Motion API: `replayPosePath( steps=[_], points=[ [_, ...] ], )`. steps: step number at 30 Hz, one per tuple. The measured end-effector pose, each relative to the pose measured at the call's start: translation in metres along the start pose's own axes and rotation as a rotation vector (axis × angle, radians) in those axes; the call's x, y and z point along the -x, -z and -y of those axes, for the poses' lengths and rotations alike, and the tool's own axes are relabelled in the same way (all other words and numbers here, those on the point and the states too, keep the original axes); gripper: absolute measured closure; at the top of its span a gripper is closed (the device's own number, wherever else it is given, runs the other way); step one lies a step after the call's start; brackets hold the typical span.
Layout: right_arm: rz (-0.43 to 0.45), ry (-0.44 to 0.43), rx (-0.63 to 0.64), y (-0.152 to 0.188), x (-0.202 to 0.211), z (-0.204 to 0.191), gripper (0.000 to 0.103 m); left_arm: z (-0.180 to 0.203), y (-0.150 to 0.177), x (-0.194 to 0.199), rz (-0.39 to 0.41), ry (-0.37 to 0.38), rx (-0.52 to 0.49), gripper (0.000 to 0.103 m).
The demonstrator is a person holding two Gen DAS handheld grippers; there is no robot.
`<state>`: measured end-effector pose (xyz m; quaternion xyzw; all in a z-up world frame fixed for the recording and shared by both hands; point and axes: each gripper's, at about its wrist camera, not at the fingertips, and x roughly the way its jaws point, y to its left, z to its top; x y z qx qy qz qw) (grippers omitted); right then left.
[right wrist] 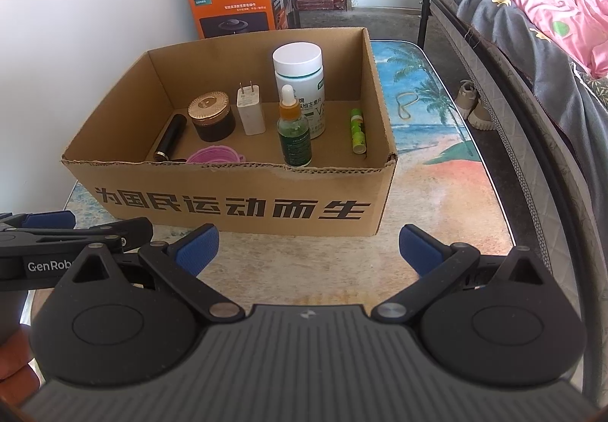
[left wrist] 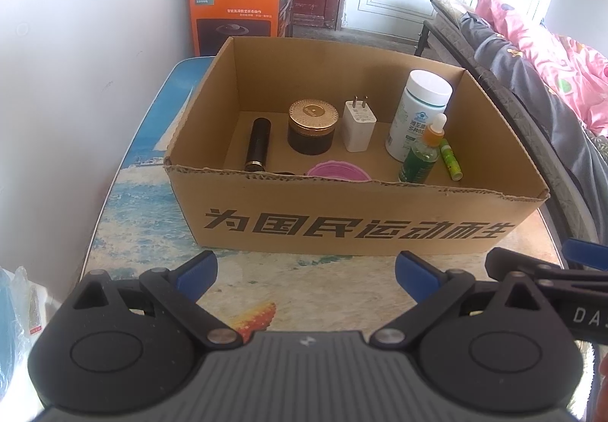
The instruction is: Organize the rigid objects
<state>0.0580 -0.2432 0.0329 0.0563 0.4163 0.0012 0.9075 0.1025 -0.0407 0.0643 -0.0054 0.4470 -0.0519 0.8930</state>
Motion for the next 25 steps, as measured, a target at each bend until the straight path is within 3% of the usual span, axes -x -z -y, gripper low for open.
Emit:
replayPosePath(
  steps=[25],
  points=[
    [-0.002,-0.014,0.001,-0.0002,-0.0007,0.0008,0.001,-0.0009,0.0002,0.0009,-0.001,-0.002,0.003,0.002]
  ],
)
